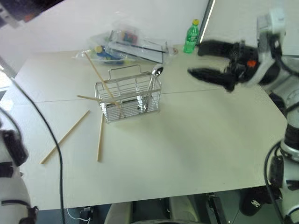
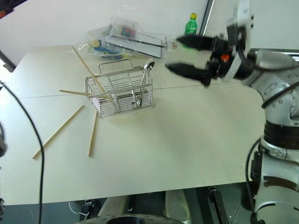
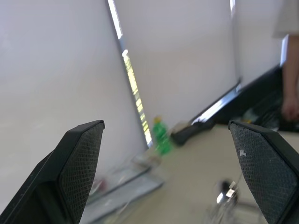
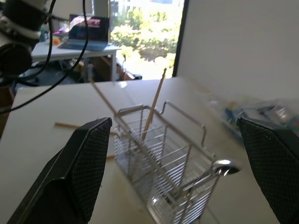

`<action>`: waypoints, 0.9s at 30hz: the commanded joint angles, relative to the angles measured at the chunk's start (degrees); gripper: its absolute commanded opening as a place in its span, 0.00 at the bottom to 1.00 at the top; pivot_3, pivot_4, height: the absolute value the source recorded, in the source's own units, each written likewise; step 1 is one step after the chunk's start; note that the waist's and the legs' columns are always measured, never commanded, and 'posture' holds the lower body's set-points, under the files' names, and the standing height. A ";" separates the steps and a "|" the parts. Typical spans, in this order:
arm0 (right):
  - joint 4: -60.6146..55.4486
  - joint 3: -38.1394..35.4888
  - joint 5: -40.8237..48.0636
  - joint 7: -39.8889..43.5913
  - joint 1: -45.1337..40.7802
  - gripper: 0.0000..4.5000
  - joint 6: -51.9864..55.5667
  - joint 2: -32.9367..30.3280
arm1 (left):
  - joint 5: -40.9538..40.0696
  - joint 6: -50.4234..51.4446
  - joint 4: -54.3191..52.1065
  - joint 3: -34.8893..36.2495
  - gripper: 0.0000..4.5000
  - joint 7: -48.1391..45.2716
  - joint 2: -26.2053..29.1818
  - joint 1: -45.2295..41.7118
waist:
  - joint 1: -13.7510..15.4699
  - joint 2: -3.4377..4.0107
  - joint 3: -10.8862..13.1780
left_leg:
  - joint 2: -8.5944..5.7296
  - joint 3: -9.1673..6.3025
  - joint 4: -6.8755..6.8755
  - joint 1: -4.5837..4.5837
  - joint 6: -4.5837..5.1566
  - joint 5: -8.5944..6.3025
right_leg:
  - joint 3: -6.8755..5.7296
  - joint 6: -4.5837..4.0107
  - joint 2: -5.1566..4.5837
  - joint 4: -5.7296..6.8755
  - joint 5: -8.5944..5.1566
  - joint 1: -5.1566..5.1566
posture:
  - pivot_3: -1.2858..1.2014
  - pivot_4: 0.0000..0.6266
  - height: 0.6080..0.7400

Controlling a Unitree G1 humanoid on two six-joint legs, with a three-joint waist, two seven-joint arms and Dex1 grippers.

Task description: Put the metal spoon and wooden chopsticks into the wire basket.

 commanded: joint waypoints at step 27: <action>-23.61 -3.05 8.14 -8.39 24.42 0.98 1.94 -3.48 | 34.18 -28.64 20.98 -21.06 1.00 -13.09 -7.86 17.93 | 1.96 -0.36 -0.13 | 0.50 0.12 0.21 -0.11 0.01 0.00 | -0.08 -0.13 0.13 -0.08 0.09 0.02 | 0.52 0.24 0.99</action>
